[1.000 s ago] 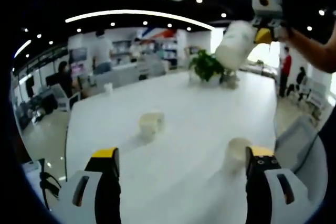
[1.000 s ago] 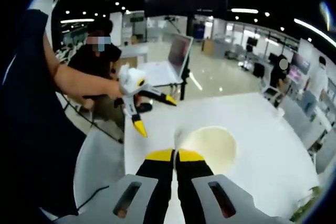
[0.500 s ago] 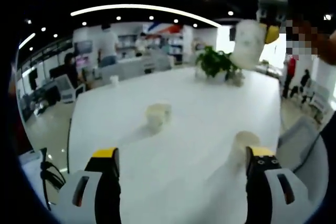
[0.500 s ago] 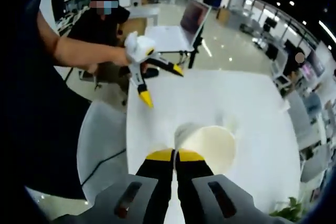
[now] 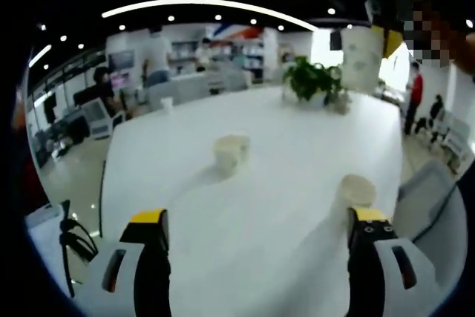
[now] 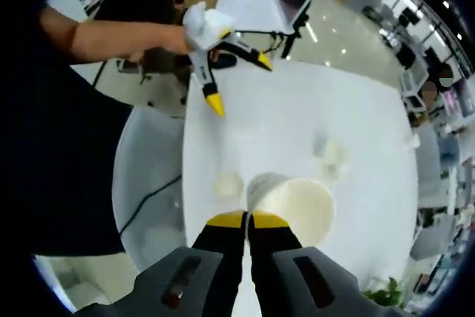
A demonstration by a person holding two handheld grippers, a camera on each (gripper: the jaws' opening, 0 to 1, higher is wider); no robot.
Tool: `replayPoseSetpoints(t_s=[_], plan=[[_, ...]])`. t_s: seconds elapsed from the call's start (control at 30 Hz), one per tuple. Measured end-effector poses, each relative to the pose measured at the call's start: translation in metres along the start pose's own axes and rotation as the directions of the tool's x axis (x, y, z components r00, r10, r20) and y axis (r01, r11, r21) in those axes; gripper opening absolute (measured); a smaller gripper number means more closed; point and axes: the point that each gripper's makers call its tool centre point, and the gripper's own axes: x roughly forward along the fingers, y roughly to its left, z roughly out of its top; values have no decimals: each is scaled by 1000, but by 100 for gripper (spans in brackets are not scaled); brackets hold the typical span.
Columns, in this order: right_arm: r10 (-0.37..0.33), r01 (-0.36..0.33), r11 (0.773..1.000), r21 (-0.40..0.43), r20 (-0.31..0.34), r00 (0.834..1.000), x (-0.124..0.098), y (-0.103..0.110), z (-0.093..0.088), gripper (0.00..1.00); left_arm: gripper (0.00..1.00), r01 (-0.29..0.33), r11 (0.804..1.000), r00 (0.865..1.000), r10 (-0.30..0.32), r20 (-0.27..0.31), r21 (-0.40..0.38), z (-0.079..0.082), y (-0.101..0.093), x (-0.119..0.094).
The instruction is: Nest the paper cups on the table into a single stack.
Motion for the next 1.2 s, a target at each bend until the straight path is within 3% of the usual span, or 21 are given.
replayPoseSetpoints(t_s=[0.23, 0.4, 0.87, 1.2], plan=[[9, -9, 1000, 2, -23, 1000, -1, 1, -1, 0, 98, -4, 1000, 1000, 4, -1, -10, -3, 2, 0], [6, -7, 1000, -10, -49, 999, -1, 3, -2, 0, 98, -5, 1000, 999, 5, -40, -14, -12, 2, 1], [13, -15, 999, -29, -58, 998, 2, 5, 3, 0, 98, 1, 1000, 999, -1, -34, -5, -6, 3, 2], [25, -27, 999, -21, -77, 997, 20, 8, -5, 0, 98, 8, 1000, 999, -8, -48, -14, -11, 3, 2]])
